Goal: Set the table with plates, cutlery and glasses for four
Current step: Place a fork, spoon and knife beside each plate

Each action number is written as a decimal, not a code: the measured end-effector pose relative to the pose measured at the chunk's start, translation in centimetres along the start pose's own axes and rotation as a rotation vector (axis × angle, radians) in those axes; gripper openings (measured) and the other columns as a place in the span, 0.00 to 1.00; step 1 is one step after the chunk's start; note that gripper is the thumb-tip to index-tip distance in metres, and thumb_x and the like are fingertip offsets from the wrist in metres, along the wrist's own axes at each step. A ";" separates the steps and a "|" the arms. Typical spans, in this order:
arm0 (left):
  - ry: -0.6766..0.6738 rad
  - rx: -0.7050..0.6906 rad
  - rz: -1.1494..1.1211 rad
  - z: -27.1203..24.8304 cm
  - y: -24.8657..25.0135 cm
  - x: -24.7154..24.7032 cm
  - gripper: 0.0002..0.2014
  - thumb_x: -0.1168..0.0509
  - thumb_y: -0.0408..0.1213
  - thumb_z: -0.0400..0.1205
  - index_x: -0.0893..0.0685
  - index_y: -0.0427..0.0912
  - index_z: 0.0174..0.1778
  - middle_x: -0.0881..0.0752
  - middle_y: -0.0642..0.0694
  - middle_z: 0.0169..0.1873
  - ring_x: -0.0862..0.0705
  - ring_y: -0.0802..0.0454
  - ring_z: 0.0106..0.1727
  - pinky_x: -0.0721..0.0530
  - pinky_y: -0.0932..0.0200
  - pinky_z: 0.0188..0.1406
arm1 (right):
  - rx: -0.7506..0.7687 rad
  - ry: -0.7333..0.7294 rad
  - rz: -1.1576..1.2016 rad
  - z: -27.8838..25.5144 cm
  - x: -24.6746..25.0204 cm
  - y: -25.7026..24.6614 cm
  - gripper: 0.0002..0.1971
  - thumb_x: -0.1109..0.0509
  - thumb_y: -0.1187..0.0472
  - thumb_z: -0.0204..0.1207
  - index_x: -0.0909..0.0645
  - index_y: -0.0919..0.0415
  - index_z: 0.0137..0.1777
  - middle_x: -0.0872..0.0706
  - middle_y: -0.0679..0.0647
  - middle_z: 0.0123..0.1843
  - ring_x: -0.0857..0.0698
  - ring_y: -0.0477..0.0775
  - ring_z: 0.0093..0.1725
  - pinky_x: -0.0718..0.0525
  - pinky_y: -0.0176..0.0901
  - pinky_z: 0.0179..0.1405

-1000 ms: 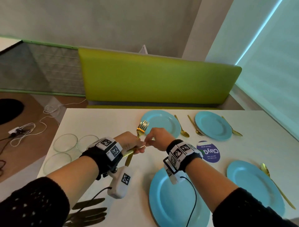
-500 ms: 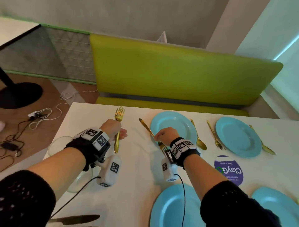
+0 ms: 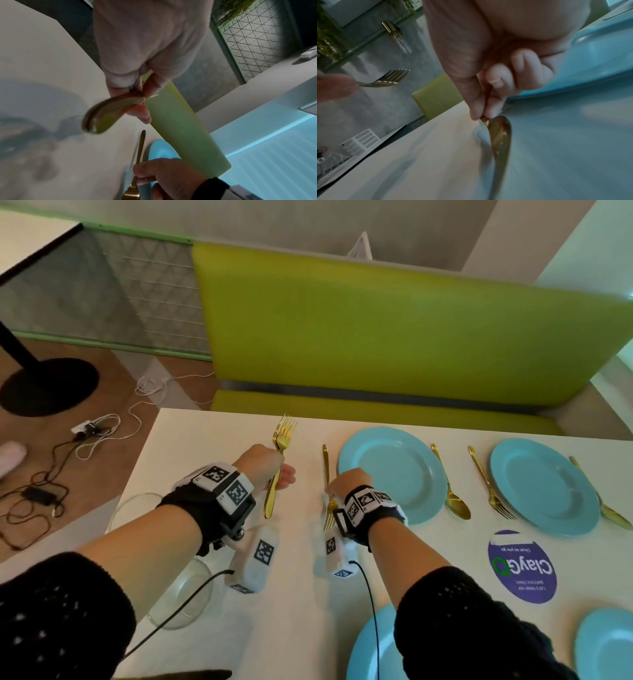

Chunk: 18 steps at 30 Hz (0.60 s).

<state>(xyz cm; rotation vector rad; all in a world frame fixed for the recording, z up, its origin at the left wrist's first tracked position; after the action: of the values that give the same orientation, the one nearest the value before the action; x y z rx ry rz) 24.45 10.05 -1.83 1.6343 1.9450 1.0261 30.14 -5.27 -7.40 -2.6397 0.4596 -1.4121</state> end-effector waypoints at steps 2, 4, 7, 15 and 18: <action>-0.002 0.003 0.004 0.3 0.0 0.3 0.08 0.48 0.26 0.85 0.26 0.27 0.52 0.17 0.38 0.33 0.18 0.48 0.31 0.19 0.62 0.24 | 0.031 0.048 -0.007 0.3 -0.3 -0.4 0.11 0.38 0.53 0.81 0.25 0.61 0.45 0.23 0.52 0.37 0.23 0.51 0.42 0.27 0.35 0.35; -0.004 0.006 0.014 0.5 0.1 0.5 0.08 0.48 0.27 0.85 0.25 0.28 0.51 0.16 0.39 0.33 0.17 0.49 0.31 0.19 0.63 0.22 | 0.006 0.017 0.044 0.6 -0.6 -0.2 0.08 0.36 0.57 0.80 0.21 0.61 0.51 0.18 0.54 0.41 0.25 0.50 0.45 0.30 0.33 0.29; -0.016 0.009 0.014 0.6 0.3 0.6 0.08 0.49 0.26 0.85 0.25 0.28 0.51 0.17 0.39 0.33 0.18 0.49 0.30 0.20 0.66 0.17 | 0.009 0.031 0.219 0.9 -0.9 0.3 0.19 0.33 0.61 0.77 0.22 0.64 0.67 0.18 0.59 0.65 0.28 0.51 0.47 0.35 0.31 0.24; -0.035 0.019 0.019 0.6 0.3 0.3 0.08 0.49 0.26 0.85 0.25 0.29 0.49 0.17 0.39 0.33 0.18 0.50 0.30 0.20 0.65 0.21 | -0.113 0.098 0.324 0.8 -0.5 0.1 0.07 0.31 0.62 0.73 0.18 0.63 0.49 0.15 0.59 0.49 0.21 0.55 0.41 0.19 0.38 0.31; -0.034 0.024 0.029 0.6 0.2 0.2 0.08 0.48 0.27 0.85 0.25 0.29 0.50 0.17 0.40 0.33 0.18 0.50 0.30 0.20 0.66 0.18 | -0.153 0.127 0.344 0.8 -0.3 0.0 0.05 0.31 0.62 0.71 0.16 0.64 0.42 0.14 0.57 0.41 0.16 0.58 0.38 0.17 0.40 0.36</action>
<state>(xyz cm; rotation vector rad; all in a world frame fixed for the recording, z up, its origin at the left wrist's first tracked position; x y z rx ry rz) 24.93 10.38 -2.05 1.6872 1.9241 0.9824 30.64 -5.22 -8.12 -2.4297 1.0179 -1.4838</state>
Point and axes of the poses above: each hand's wrist, its own z-axis towards the middle knuckle, its own x-axis out of the back of the hand, y = z × x, the point moved 4 cm from there along z, towards the middle knuckle
